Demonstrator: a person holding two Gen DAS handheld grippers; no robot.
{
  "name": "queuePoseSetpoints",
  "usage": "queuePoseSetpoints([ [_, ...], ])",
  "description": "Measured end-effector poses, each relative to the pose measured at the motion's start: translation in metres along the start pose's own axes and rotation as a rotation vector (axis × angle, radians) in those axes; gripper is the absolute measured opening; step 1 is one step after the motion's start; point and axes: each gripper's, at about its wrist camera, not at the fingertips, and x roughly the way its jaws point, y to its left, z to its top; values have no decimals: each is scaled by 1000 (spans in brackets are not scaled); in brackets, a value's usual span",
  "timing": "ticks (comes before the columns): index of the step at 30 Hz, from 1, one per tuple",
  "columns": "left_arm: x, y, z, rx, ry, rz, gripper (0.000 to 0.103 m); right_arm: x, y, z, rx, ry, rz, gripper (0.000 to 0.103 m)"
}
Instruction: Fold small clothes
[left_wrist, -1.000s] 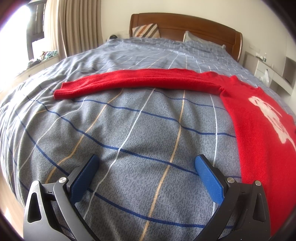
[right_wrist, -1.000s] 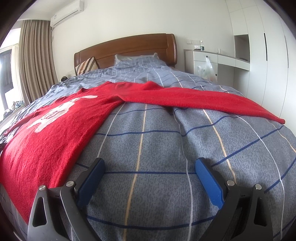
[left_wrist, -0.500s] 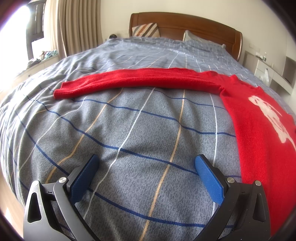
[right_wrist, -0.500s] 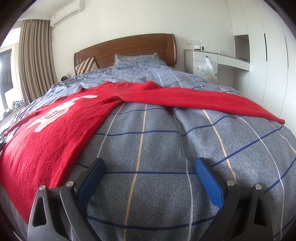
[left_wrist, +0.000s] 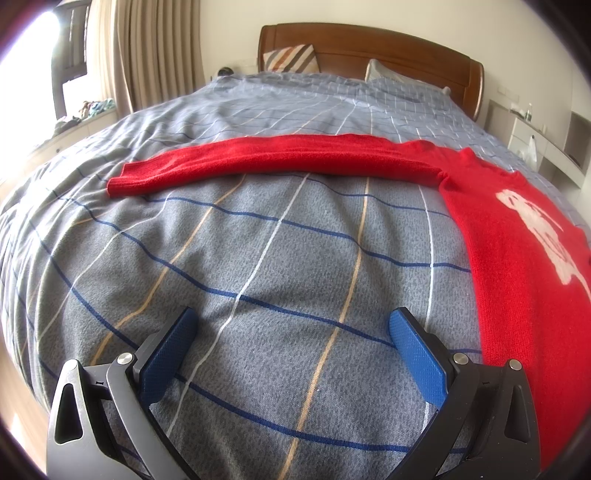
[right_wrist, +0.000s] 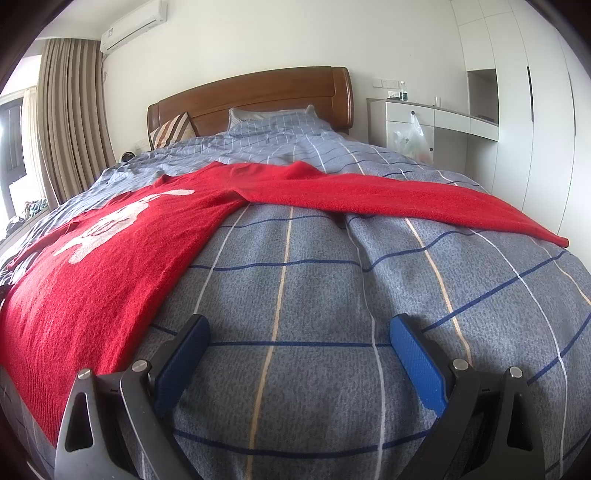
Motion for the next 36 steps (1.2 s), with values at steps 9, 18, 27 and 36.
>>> queuePoseSetpoints([
  [9,-9,1,4,-9,45,-2,102,0,1,0,-1,1,-1,97],
  [18,-28,9,93,-42,-73,-180,102,5,1,-1,-14,10,-14,98],
  [27,66,-15,156,110,80,-131,102,6,1,1,-25,24,-28,98],
  [36,84,161,108,-244,202,194,103,6,1,3,-28,21,-28,99],
])
